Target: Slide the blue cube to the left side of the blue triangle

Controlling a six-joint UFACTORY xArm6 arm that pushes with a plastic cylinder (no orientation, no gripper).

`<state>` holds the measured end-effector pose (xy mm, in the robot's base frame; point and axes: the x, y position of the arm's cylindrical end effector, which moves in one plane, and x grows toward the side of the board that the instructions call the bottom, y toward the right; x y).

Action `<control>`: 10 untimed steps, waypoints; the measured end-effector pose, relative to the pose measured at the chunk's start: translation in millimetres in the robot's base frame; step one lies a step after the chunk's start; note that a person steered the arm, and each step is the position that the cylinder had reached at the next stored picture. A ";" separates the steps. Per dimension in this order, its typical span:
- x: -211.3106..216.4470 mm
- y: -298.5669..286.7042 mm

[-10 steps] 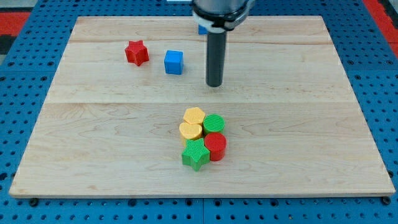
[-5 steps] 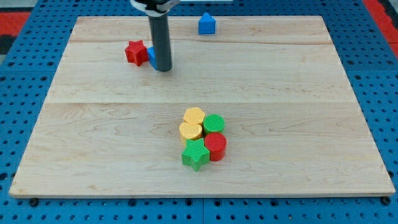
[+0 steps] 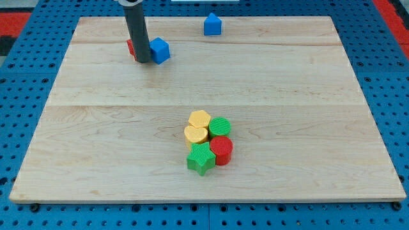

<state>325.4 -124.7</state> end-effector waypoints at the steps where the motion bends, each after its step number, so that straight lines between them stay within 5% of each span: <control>1: -0.1 -0.7; 6: -16.2 4.7; 10: -27.2 65.5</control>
<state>298.2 -59.2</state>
